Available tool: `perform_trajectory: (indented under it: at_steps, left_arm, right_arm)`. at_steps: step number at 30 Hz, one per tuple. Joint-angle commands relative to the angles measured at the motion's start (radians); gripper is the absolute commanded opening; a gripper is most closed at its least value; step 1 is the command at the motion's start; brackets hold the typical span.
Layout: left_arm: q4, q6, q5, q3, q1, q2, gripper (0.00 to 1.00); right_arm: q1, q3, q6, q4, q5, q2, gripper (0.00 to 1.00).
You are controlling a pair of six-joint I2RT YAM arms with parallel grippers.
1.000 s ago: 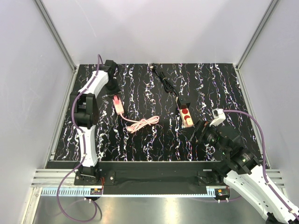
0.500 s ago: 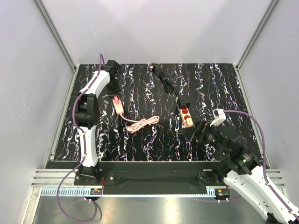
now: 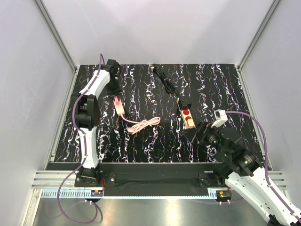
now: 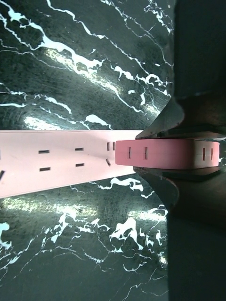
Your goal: Insert the plug
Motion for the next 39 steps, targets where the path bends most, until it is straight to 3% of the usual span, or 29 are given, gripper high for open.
perform_trajectory:
  at_steps: [1,22,39]
  left_arm:
    - [-0.007,0.014,0.076,0.039,0.007,-0.018,0.00]
    - [-0.011,0.020,0.005,0.045,0.008,0.032,0.00]
    - [-0.001,0.006,0.043,0.057,0.011,0.066,0.00]
  right_arm:
    - [0.006,0.006,-0.012,0.014,0.022,-0.008,1.00]
    - [0.004,0.010,-0.019,0.001,0.024,-0.014,1.00]
    - [0.004,0.021,-0.027,-0.003,0.036,0.011,1.00]
